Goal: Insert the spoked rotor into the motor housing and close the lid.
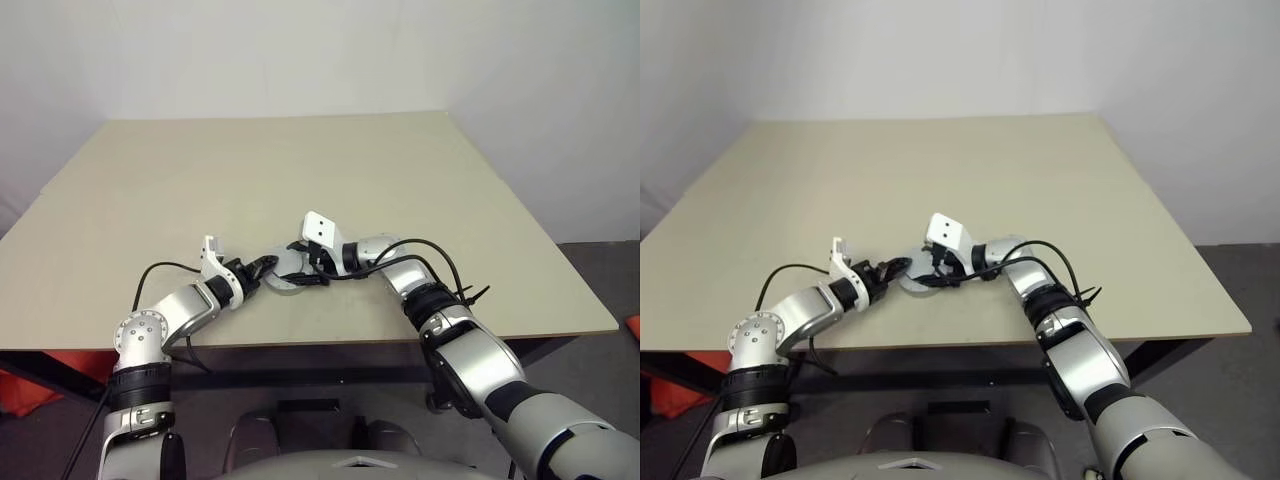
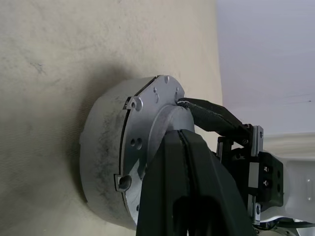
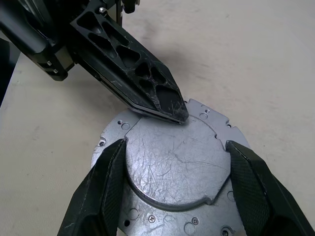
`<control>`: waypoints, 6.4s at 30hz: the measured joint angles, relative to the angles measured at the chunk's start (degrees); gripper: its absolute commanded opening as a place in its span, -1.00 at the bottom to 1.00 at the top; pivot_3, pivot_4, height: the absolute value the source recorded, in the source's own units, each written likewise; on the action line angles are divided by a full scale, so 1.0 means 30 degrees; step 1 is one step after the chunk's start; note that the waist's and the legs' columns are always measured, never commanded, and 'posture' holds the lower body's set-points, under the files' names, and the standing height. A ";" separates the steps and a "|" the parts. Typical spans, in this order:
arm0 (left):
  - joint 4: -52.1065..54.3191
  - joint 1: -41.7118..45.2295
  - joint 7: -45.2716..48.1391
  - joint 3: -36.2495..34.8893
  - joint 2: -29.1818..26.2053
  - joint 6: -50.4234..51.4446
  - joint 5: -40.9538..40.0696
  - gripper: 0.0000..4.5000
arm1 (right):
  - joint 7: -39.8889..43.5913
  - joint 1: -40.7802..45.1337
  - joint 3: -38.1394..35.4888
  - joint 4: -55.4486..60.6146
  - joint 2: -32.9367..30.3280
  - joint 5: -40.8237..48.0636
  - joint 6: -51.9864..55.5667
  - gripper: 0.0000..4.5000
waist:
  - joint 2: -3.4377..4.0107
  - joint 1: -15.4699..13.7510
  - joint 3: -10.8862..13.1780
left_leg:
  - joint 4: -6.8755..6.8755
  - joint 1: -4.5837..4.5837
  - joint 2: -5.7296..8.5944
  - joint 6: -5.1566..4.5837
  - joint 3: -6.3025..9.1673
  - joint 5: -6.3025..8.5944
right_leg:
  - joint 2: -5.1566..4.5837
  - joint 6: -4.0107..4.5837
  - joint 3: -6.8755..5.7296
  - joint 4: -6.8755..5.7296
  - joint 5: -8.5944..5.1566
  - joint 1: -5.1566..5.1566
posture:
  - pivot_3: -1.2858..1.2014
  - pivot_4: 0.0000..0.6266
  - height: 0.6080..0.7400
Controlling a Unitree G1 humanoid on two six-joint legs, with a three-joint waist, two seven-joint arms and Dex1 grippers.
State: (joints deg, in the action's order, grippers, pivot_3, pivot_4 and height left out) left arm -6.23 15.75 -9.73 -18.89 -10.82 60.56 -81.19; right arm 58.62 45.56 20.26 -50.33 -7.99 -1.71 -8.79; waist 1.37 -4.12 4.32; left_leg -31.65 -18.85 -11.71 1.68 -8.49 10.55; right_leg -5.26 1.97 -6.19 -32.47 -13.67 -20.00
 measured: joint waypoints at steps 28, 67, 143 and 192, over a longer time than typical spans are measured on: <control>-0.0338 0.0290 -0.0797 -0.0934 -0.0192 0.0335 -0.0030 -1.00 | 0.1179 -0.0564 -0.0585 0.0965 -0.0048 0.0454 0.0428 0.95 | -0.0267 0.0016 -0.0231 | 0.0108 -0.0079 0.0149 0.0006 -0.0082 -0.0012 | 0.0029 -0.0040 0.0533 -0.0292 -0.0009 -0.0144 | 0.03 -1.00 1.00; -0.0758 0.0735 0.0384 -0.1219 -0.0693 0.0826 0.0343 -1.00 | 0.1905 -0.0735 -0.2537 0.2381 0.0294 0.2300 0.4171 0.95 | -0.0297 0.0007 -0.0267 | -0.0100 -0.0402 0.0079 0.0016 -0.0085 -0.0019 | 0.0169 0.0186 0.0575 -0.0488 0.0111 -0.0353 | 0.03 -1.00 1.00; 0.0461 -0.0328 0.0049 -0.1263 -0.0103 0.1003 0.0338 -1.00 | -0.7029 0.1067 -0.9366 0.5803 0.1109 0.8345 3.0102 0.95 | -0.0301 -0.0541 -0.0270 | -0.0252 -0.0325 -0.0025 0.0251 -0.0077 -0.0126 | 0.0295 0.0136 0.0632 -0.0774 0.0051 -0.0379 | 0.03 -1.00 1.00; 0.0353 -0.0239 0.0053 -0.1900 -0.0818 0.0794 0.1135 -1.00 | -1.0338 0.2226 -1.3486 0.4334 0.3110 0.9067 2.9687 -0.22 | -0.0299 -0.0429 -0.0271 | -0.0230 -0.0330 -0.0040 0.0297 -0.0079 -0.0149 | 0.0324 0.0186 0.0637 -0.0787 0.0081 -0.0410 | 0.03 -1.00 1.00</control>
State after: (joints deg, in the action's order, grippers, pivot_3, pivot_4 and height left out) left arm -5.17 15.04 -9.57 -24.59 -13.27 62.94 -77.79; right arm 27.60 52.24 -20.20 -37.32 1.34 25.49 80.27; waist 0.47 -5.40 3.51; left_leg -32.33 -19.84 -11.83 2.57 -8.73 10.11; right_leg -4.29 2.53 -4.28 -34.83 -13.43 -21.24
